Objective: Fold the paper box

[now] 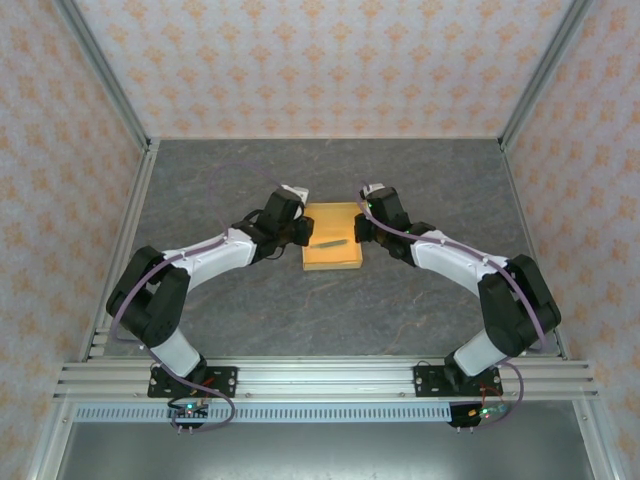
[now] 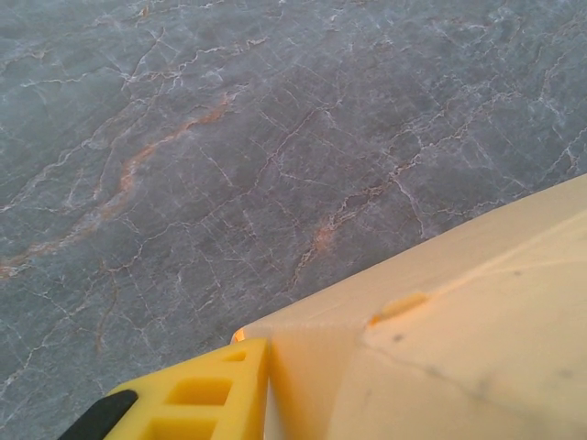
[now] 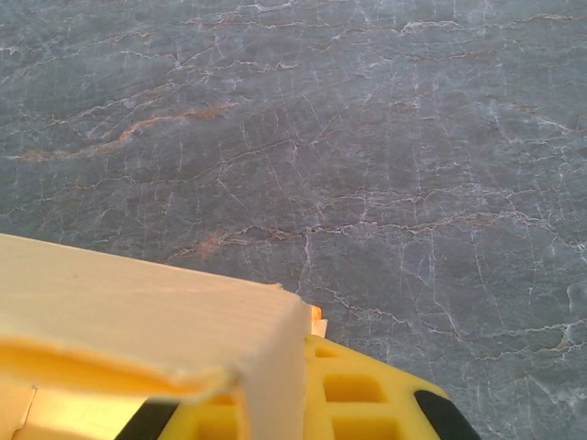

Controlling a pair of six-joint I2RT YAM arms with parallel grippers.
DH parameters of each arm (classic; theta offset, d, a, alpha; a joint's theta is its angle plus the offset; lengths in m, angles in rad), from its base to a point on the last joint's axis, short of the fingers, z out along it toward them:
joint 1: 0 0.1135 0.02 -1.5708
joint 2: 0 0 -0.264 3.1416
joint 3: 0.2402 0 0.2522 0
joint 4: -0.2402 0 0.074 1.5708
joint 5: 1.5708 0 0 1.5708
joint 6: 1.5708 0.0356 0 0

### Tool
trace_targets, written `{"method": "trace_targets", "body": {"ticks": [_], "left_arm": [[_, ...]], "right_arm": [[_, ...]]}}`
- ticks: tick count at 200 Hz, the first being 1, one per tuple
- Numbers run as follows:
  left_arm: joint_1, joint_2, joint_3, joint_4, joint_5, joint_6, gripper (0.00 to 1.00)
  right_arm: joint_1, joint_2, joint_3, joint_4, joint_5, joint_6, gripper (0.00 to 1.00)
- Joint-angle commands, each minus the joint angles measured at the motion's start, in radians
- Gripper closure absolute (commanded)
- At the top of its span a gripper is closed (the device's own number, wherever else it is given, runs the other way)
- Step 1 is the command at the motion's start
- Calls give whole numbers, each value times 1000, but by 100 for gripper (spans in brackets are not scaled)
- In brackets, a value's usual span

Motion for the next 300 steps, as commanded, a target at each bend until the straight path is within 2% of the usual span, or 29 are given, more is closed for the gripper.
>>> {"method": "trace_targets", "body": {"ticks": [1, 22, 47, 93, 111, 150, 174, 207, 300], "left_arm": [[-18, 2, 49, -26, -87, 7, 77], [-23, -6, 57, -51, -119, 1, 70], [-26, -19, 53, -53, -137, 3, 70], [-32, 3, 71, -70, -147, 9, 85], [-39, 10, 73, -65, -159, -3, 87], [-73, 38, 84, -44, -268, -96, 100], [-101, 70, 103, -41, -358, -161, 100], [-129, 100, 109, -20, -441, -239, 100], [-200, 104, 7, 104, -614, -327, 100]], "right_arm": [[14, 7, 39, 4, 33, 19, 93], [18, 4, 42, -5, 48, 14, 93], [22, 1, 48, -18, 60, 7, 93], [33, 5, 64, -40, 81, 2, 94], [41, 7, 71, -50, 94, 10, 94], [73, 19, 79, -59, 163, 89, 98], [111, 36, 74, -39, 240, 122, 99], [126, 39, 35, 32, 284, 147, 100], [143, -17, -112, 223, 314, 177, 100]]}}
